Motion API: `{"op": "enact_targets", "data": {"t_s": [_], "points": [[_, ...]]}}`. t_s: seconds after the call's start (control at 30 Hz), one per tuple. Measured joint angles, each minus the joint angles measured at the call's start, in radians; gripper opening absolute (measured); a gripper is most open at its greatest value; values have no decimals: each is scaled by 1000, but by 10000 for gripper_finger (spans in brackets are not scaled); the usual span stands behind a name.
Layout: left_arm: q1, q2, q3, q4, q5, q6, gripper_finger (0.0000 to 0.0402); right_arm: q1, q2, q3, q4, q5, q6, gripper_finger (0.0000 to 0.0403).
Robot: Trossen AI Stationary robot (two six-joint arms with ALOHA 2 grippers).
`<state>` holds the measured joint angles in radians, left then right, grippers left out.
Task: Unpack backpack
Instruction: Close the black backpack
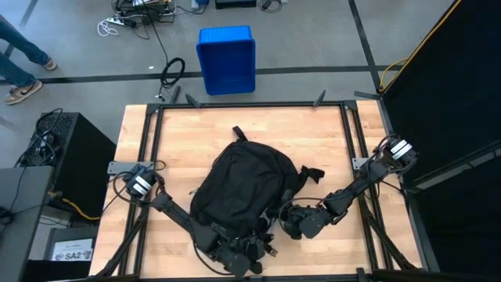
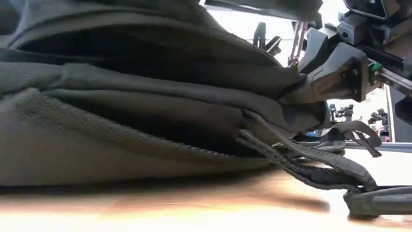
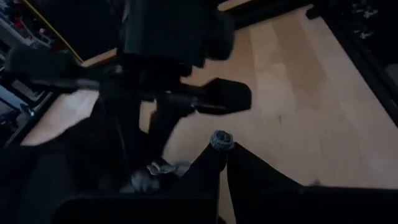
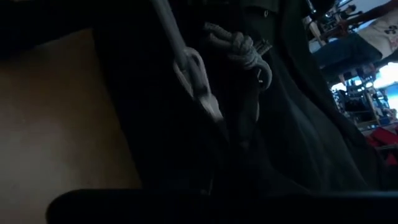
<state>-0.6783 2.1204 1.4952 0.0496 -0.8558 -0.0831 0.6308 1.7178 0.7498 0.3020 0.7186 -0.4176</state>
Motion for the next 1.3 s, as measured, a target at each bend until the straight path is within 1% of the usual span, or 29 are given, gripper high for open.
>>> {"op": "enact_targets", "data": {"t_s": [0.1,0.17,0.27,0.33,0.43,0.53,0.6,0.67,0.8,0.93,1.0,1.07,1.13,1.2,1.3], "points": [[-24,-1,0,-46,-5,-42,0,0,-11,0,-23,11,4,1],[-47,-5,3,-89,14,-69,0,5,-18,-3,-56,45,18,0],[-76,-30,3,-187,11,-133,0,14,-41,-4,-139,95,78,0],[-93,-50,2,-265,-16,-183,0,16,-59,-3,-221,111,143,0],[-126,-82,2,-390,-33,-279,0,16,-83,-3,-323,109,250,0],[-158,-109,2,-517,-45,-395,0,21,-95,-3,-382,109,299,0],[-174,-115,2,-582,-65,-471,0,23,-95,-3,-393,108,309,0],[-182,-115,-1,-608,-92,-504,0,23,-95,-3,-382,96,310,0],[-171,-114,-1,-534,-80,-502,0,23,-95,-3,-331,70,308,0],[-119,-114,-1,-394,-5,-434,0,20,-95,-3,-237,59,279,0],[-97,-110,-1,-339,1,-412,0,14,-95,-3,-192,48,266,0],[-80,-106,-1,-317,2,-376,0,5,-95,-3,-154,36,250,0],[-66,-93,-1,-298,1,-318,4,-7,-95,-2,-131,19,239,0],[-57,-84,-2,-252,2,-224,15,-18,-95,-2,-119,6,237,0],[-52,-74,-2,-121,15,-68,39,-37,-95,-2,-118,-16,237,0]]}}
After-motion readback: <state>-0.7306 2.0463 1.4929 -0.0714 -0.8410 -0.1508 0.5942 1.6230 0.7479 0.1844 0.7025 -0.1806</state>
